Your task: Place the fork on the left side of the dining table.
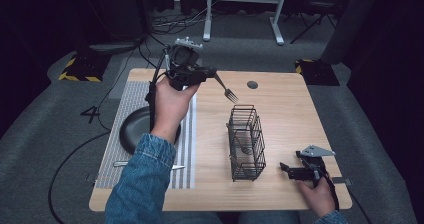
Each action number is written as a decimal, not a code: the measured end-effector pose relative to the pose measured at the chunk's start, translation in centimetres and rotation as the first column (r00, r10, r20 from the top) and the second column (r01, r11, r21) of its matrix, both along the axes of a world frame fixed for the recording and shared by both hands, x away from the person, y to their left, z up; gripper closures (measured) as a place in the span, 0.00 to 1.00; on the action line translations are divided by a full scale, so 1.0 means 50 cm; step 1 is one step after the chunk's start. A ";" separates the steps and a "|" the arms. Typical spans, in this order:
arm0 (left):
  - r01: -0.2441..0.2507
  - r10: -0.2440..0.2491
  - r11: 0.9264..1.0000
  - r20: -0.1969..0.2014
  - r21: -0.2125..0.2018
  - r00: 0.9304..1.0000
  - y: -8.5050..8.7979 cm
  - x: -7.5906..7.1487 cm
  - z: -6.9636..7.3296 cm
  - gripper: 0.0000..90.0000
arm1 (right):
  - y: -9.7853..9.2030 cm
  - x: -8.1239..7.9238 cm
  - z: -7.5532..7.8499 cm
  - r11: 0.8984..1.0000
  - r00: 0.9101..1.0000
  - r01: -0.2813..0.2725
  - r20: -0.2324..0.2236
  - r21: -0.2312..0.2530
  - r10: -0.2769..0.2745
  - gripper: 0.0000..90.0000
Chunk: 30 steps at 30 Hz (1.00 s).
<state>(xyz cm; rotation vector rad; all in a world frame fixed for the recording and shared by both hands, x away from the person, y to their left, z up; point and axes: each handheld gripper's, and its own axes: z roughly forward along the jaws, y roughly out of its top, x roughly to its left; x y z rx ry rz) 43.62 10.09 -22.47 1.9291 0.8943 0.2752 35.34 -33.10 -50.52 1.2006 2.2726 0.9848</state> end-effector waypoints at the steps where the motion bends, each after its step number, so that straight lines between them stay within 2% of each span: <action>1: -0.003 0.003 1.000 0.002 -0.002 1.000 0.004 0.001 0.001 0.96 | 0.000 0.000 0.000 1.000 1.000 0.001 0.000 0.000 -0.001 0.16; 10: -0.018 0.018 1.000 0.013 -0.007 1.000 0.042 0.009 0.003 0.96 | 0.001 0.002 0.000 1.000 1.000 0.010 0.003 -0.003 -0.010 0.17; 24: -0.080 0.081 0.996 0.023 -0.046 0.996 0.156 0.029 -0.004 0.96 | 0.004 0.001 0.000 0.999 0.999 0.036 0.000 -0.001 -0.036 0.17; 27: -0.087 0.088 0.995 0.027 -0.045 0.996 0.168 0.032 -0.004 0.96 | 0.004 0.001 0.000 0.999 0.999 0.042 0.000 0.000 -0.042 0.17; 30: -0.103 0.104 0.994 0.032 -0.026 0.994 0.192 0.045 -0.010 0.96 | 0.004 0.001 0.000 0.999 0.999 0.044 -0.001 0.000 -0.044 0.17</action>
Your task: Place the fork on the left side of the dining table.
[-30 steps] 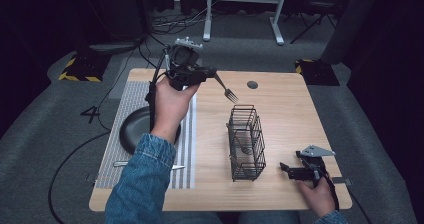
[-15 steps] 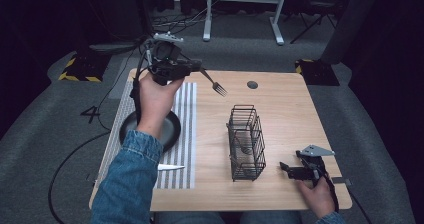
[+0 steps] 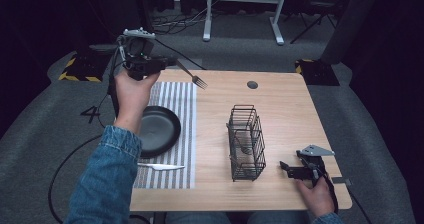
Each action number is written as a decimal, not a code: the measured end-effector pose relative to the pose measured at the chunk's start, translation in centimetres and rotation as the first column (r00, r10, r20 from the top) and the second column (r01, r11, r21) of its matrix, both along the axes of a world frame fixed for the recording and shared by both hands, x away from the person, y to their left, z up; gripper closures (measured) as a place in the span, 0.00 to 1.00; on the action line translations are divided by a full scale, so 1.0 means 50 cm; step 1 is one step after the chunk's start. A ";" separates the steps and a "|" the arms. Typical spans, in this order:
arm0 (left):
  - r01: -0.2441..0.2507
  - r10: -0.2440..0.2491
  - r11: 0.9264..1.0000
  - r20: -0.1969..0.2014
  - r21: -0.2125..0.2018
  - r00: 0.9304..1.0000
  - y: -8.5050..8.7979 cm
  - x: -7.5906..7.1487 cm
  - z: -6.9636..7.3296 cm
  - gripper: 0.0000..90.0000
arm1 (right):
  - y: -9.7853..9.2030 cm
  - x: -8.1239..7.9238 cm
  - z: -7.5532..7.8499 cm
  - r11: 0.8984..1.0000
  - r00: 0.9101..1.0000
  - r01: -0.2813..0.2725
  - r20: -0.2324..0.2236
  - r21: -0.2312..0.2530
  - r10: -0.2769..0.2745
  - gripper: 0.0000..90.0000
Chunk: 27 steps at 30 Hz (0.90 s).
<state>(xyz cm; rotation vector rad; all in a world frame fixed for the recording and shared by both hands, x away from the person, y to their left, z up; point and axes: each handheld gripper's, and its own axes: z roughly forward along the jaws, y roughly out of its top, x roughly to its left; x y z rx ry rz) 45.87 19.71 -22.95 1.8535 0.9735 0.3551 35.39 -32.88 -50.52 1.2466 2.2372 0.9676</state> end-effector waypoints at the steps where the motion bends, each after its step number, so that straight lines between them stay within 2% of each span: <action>1: -0.002 0.002 1.000 0.001 0.000 1.000 0.009 0.003 -0.002 0.96 | 0.000 0.000 0.000 1.000 1.000 0.001 0.001 0.001 -0.001 0.17; 4: -0.006 0.006 1.000 0.005 -0.006 1.000 0.020 0.007 -0.004 0.96 | 0.000 0.000 0.000 1.000 1.000 0.004 0.000 0.000 -0.004 0.17; 5: -0.010 0.010 1.000 0.008 -0.009 1.000 0.033 0.012 -0.006 0.96 | 0.001 0.000 0.000 1.000 1.000 0.008 0.000 0.000 -0.008 0.17; 9: -0.030 0.030 0.999 0.018 0.023 0.999 0.054 0.029 -0.013 0.96 | 0.001 0.001 0.000 1.000 1.000 0.013 0.001 -0.001 -0.013 0.17; 14: -0.053 0.053 0.998 0.019 0.021 0.998 0.079 0.052 -0.026 0.96 | 0.002 0.001 0.000 1.000 1.000 0.021 0.001 -0.001 -0.021 0.17; 20: -0.071 0.071 0.997 -0.014 0.010 0.997 0.104 0.083 -0.048 0.96 | 0.003 0.003 0.000 1.000 1.000 0.029 0.003 -0.001 -0.029 0.17; 27: -0.111 0.113 0.993 -0.052 0.041 0.992 0.133 0.124 -0.073 0.96 | 0.003 0.004 0.000 0.999 0.999 0.037 0.005 -0.002 -0.036 0.17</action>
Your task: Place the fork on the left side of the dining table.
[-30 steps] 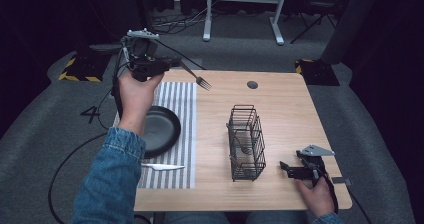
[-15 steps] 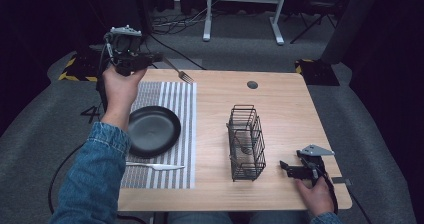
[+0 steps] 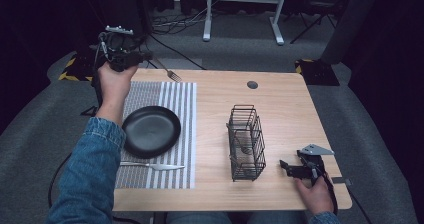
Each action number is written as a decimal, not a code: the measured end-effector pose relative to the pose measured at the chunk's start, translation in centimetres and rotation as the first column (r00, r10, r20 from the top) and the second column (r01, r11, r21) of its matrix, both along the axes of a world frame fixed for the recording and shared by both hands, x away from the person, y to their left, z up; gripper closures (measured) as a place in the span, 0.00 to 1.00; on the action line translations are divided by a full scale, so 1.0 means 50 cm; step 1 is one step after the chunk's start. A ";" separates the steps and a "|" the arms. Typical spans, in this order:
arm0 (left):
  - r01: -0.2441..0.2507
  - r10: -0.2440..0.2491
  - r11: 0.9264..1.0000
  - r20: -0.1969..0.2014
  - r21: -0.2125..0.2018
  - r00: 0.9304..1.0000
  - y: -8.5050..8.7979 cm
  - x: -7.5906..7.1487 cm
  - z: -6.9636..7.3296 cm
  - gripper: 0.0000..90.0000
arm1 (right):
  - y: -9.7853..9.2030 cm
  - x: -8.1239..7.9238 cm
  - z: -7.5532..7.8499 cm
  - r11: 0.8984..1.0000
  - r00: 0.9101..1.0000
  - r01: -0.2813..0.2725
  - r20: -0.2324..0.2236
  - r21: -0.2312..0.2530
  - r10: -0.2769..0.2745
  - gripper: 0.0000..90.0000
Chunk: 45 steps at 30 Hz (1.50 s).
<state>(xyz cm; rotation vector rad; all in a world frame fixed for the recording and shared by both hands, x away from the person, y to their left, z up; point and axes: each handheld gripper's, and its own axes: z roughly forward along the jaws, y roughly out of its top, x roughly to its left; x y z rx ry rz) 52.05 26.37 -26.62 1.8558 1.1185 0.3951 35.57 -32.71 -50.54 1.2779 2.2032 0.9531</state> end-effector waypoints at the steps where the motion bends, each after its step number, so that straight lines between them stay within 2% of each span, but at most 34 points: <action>1: -0.006 0.006 1.000 -0.005 0.003 1.000 0.004 0.004 -0.002 0.96 | 0.000 0.000 0.000 1.000 1.000 0.002 0.000 0.000 -0.002 0.17; 4: -0.015 0.016 1.000 -0.011 0.004 1.000 0.016 0.014 -0.009 0.96 | 0.000 0.000 0.000 1.000 1.000 0.005 0.000 0.000 -0.005 0.17; 6: -0.018 0.017 1.000 -0.019 -0.025 1.000 0.024 0.023 -0.016 0.96 | 0.000 0.001 0.000 1.000 1.000 0.007 0.000 0.001 -0.007 0.17; 8: -0.020 0.017 0.997 -0.038 -0.072 0.999 0.033 0.037 -0.028 0.96 | 0.000 0.000 0.000 1.000 1.000 0.007 0.000 0.000 -0.007 0.17; 10: -0.025 0.021 0.996 -0.053 -0.082 0.998 0.035 0.046 -0.037 0.96 | 0.000 0.001 0.000 1.000 1.000 0.007 0.000 0.000 -0.007 0.17; 13: -0.022 0.018 0.999 -0.068 -0.049 0.997 0.027 0.056 -0.054 0.96 | 0.000 0.001 0.000 1.000 1.000 0.006 0.000 0.000 -0.006 0.17; 18: -0.014 0.008 0.998 -0.093 -0.061 0.996 0.026 0.064 -0.079 0.96 | 0.000 0.001 0.000 1.000 1.000 0.008 0.000 0.000 -0.008 0.17; 26: 0.000 -0.001 1.000 -0.132 -0.005 0.991 0.007 0.065 -0.108 0.96 | 0.000 0.001 0.000 1.000 1.000 0.009 -0.001 0.000 -0.009 0.17; 29: 0.004 -0.007 1.000 -0.159 -0.023 0.987 0.005 0.067 -0.121 0.96 | 0.000 0.001 0.000 1.000 1.000 0.010 -0.001 0.000 -0.010 0.17; 30: 0.009 -0.012 1.000 -0.169 -0.018 0.986 0.002 0.068 -0.126 0.96 | 0.000 0.001 0.000 1.000 1.000 0.010 0.000 0.000 -0.010 0.17; 31: 0.009 -0.012 1.000 -0.169 -0.018 0.986 0.002 0.068 -0.126 0.96 | 0.000 0.001 0.000 1.000 1.000 0.010 0.000 0.000 -0.010 0.17; 32: 0.012 -0.010 1.000 -0.176 0.015 0.984 -0.007 0.068 -0.131 0.96 | 0.000 0.001 0.000 1.000 1.000 0.010 0.000 0.000 -0.010 0.17; 33: 0.012 -0.010 1.000 -0.176 0.015 0.984 -0.007 0.068 -0.131 0.96 | 0.000 0.001 0.000 1.000 1.000 0.010 0.000 0.000 -0.010 0.17; 35: 0.024 -0.016 0.999 -0.176 0.042 0.984 -0.019 0.068 -0.133 0.96 | 0.000 0.001 0.000 1.000 1.000 0.010 0.000 0.000 -0.010 0.17; 40: 0.030 -0.019 0.998 -0.192 0.054 0.981 -0.028 0.071 -0.142 0.96 | 0.000 0.001 0.000 1.000 1.000 0.010 0.000 0.000 -0.010 0.17; 43: 0.027 -0.011 0.997 -0.210 0.076 0.978 -0.035 0.074 -0.150 0.96 | 0.000 0.001 0.000 1.000 1.000 0.010 0.000 0.000 -0.010 0.17; 45: 0.028 -0.012 0.997 -0.219 0.071 0.976 -0.038 0.075 -0.153 0.96 | 0.000 0.001 0.000 1.000 1.000 0.010 0.000 0.000 -0.010 0.17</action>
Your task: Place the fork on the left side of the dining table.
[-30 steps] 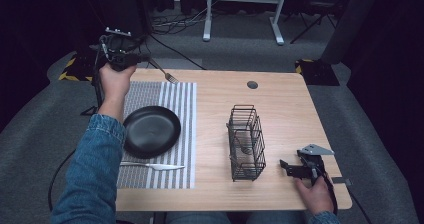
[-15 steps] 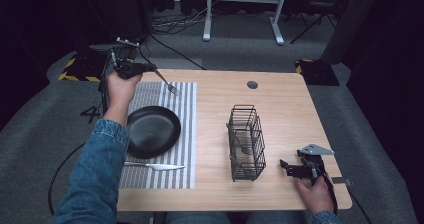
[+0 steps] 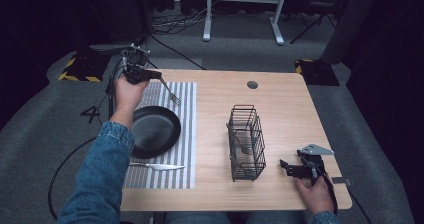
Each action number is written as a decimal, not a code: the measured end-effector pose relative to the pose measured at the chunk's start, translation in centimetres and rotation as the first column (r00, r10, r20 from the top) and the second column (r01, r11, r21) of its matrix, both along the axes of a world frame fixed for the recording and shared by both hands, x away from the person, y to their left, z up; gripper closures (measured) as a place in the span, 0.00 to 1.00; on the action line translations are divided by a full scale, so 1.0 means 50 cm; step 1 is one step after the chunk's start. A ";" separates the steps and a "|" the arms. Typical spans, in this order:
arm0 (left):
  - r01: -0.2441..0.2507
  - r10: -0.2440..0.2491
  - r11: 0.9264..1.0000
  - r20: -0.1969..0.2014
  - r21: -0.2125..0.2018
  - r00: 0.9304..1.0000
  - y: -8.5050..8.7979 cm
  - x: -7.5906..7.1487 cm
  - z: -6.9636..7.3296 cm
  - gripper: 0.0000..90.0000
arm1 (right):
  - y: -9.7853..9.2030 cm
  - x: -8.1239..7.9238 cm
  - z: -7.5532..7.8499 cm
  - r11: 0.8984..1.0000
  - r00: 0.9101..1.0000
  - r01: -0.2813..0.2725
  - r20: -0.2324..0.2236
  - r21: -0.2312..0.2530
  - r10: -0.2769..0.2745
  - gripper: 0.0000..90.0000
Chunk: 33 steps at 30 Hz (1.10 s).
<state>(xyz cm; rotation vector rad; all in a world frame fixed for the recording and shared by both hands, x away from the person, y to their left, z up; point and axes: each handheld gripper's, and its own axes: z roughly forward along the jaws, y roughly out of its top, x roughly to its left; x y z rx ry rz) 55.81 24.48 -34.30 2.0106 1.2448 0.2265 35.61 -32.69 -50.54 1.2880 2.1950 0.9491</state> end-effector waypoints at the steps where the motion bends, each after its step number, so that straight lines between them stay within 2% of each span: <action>1: 0.001 -0.001 1.000 -0.003 -0.002 1.000 -0.001 0.001 -0.001 0.96 | 0.000 0.000 0.000 1.000 1.000 0.000 0.000 0.000 0.000 0.17; 12: 0.002 -0.002 1.000 -0.012 0.008 1.000 -0.011 0.002 -0.004 0.96 | 0.000 0.000 0.000 1.000 1.000 0.000 0.000 0.000 0.000 0.17; 15: -0.015 0.017 0.999 -0.025 0.041 1.000 -0.008 0.004 -0.007 0.89 | 0.000 0.000 0.000 1.000 1.000 0.000 0.000 0.000 0.000 0.17; 16: -0.015 0.017 0.999 -0.025 0.041 1.000 -0.008 0.004 -0.007 0.87 | 0.000 0.000 0.000 1.000 1.000 0.000 0.000 0.000 0.000 0.17; 17: -0.027 0.028 0.997 -0.024 0.070 0.999 -0.006 0.004 -0.008 0.87 | 0.000 0.000 0.000 1.000 1.000 0.000 0.000 0.000 0.000 0.17; 18: -0.029 0.031 0.997 -0.026 0.071 0.999 -0.004 0.004 -0.008 0.85 | 0.000 0.000 0.000 1.000 1.000 0.000 0.000 0.000 0.000 0.17; 23: -0.051 0.054 0.997 -0.051 0.062 0.997 0.017 0.010 -0.017 0.80 | 0.000 0.000 0.000 1.000 1.000 0.000 0.000 0.000 0.000 0.17; 26: -0.068 0.070 0.997 -0.033 0.048 0.997 0.025 0.009 -0.023 0.78 | 0.000 0.000 0.000 1.000 1.000 0.000 0.000 0.001 0.000 0.17; 27: -0.080 0.081 0.996 -0.035 0.041 0.996 0.032 0.009 -0.028 0.78 | 0.000 0.000 0.000 1.000 1.000 0.000 0.000 0.000 0.000 0.17; 28: -0.095 0.098 0.994 -0.052 0.045 0.994 0.041 0.012 -0.035 0.74 | 0.000 0.000 0.000 1.000 1.000 0.000 0.000 0.000 0.000 0.17; 30: -0.103 0.105 0.994 -0.059 0.043 0.993 0.047 0.013 -0.039 0.73 | 0.000 0.000 0.000 1.000 1.000 0.000 0.000 0.001 0.000 0.17; 33: -0.127 0.128 0.992 -0.051 0.020 0.990 0.067 0.013 -0.050 0.71 | 0.000 0.000 0.000 1.000 1.000 0.001 -0.001 0.001 -0.001 0.17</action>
